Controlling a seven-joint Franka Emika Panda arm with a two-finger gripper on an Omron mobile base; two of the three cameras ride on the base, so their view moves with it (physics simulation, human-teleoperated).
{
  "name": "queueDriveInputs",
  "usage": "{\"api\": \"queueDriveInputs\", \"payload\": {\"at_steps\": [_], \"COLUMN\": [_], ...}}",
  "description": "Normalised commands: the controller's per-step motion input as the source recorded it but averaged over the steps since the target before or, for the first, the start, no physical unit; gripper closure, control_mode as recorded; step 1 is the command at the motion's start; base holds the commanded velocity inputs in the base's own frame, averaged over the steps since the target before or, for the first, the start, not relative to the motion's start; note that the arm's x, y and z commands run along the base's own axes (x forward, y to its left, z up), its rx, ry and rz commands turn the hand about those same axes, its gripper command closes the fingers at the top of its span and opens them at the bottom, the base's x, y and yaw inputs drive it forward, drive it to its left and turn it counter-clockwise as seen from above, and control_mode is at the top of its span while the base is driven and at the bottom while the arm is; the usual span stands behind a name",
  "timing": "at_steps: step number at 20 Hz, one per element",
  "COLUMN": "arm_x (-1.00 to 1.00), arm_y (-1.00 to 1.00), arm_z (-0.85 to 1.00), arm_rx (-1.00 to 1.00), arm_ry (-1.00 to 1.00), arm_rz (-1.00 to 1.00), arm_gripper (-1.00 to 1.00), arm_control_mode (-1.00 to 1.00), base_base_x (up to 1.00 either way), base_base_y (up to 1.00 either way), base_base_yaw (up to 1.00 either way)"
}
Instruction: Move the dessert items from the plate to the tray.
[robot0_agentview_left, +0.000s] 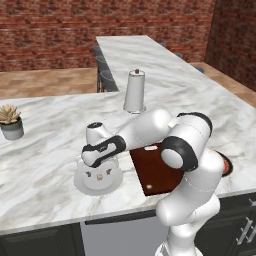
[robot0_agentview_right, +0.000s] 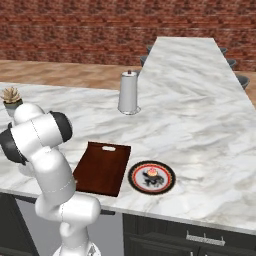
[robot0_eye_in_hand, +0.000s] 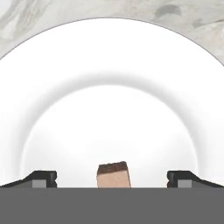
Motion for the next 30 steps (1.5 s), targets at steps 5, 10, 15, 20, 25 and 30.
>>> {"api": "queueDriveInputs", "payload": {"at_steps": [5, 10, 15, 20, 25, 30], "arm_x": [0.00, 0.00, 0.00, 0.00, 0.00, 0.00], "arm_y": [0.00, 0.00, 0.00, 0.00, 0.00, 0.00], "arm_z": [-0.15, -0.14, -0.09, -0.01, 0.00, 0.00], "arm_rx": [0.00, 0.00, 0.00, 0.00, 0.00, 0.00], "arm_ry": [0.00, 0.00, 0.00, 0.00, 0.00, 0.00], "arm_rz": [0.00, 0.00, 0.00, 0.00, 0.00, 0.00], "arm_gripper": [-1.00, -1.00, -1.00, -1.00, 1.00, 1.00], "arm_control_mode": [-1.00, -1.00, -1.00, -1.00, -1.00, -1.00], "base_base_x": [0.00, 0.00, 0.00, 0.00, 0.00, 0.00], "base_base_y": [0.00, 0.00, 0.00, 0.00, 0.00, 0.00], "base_base_yaw": [0.00, 0.00, 0.00, 0.00, 0.00, 0.00]}}
